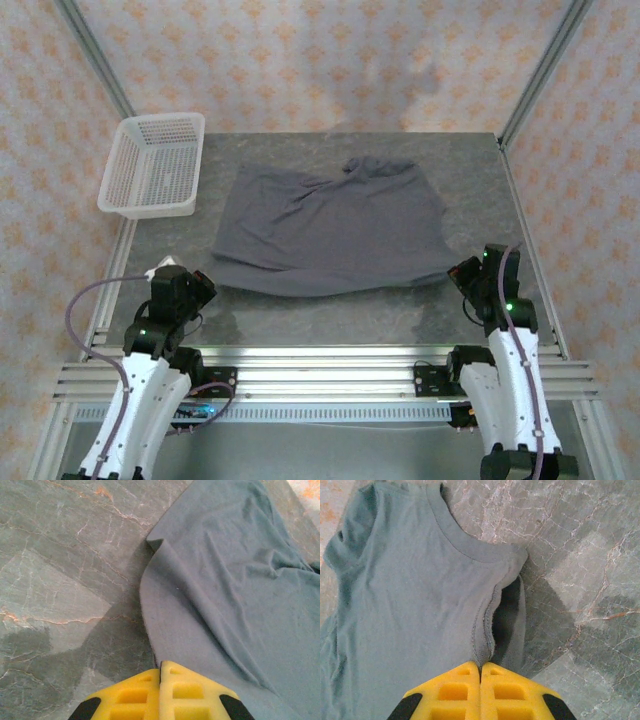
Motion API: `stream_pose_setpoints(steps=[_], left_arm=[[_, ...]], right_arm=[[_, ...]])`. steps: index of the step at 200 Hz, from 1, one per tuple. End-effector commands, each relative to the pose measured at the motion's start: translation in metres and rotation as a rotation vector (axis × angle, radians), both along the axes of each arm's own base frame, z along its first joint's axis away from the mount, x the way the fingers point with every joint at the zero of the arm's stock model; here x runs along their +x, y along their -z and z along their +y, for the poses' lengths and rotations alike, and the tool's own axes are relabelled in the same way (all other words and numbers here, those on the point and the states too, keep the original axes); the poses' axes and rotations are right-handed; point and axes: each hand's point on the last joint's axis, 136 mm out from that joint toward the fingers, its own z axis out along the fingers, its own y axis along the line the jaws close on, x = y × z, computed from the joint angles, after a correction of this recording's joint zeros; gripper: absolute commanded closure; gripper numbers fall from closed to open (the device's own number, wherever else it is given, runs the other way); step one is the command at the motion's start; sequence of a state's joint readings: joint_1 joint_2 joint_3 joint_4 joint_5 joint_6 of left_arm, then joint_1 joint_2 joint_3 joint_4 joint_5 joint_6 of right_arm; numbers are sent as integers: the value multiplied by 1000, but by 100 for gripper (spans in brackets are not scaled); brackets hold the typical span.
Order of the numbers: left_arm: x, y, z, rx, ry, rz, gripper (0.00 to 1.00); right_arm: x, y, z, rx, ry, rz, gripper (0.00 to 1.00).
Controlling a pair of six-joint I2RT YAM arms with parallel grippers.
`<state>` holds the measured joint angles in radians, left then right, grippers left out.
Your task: Fold the inside-out t-shirt
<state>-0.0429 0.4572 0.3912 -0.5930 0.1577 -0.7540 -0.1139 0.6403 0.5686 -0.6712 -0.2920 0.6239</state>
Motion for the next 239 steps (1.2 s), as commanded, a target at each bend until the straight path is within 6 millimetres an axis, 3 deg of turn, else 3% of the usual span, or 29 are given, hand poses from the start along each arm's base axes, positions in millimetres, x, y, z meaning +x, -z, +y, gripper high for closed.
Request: stream_pose_setpoints(steps=[1, 49, 81, 143, 196, 201, 218, 239], left_arm=[[19, -16, 4, 38, 2, -5, 100], [61, -19, 17, 122, -33, 15, 100], [84, -14, 23, 156, -51, 46, 100], [124, 17, 26, 199, -38, 122, 100], [131, 52, 28, 209, -45, 196, 100], [132, 56, 27, 204, -47, 203, 100], [139, 61, 16, 161, -1, 197, 85], [140, 47, 7, 123, 35, 127, 59]], right_arm=[[21, -10, -6, -5, 30, -27, 100], [75, -10, -10, 11, 29, -13, 100], [102, 0, -14, -5, 7, 32, 100], [137, 27, -16, -1, -5, 88, 100], [153, 63, -15, 15, -29, 153, 100], [154, 66, -13, 22, -42, 164, 96], [154, 71, -8, 39, -77, 220, 75], [146, 50, -13, -13, -75, 180, 58]])
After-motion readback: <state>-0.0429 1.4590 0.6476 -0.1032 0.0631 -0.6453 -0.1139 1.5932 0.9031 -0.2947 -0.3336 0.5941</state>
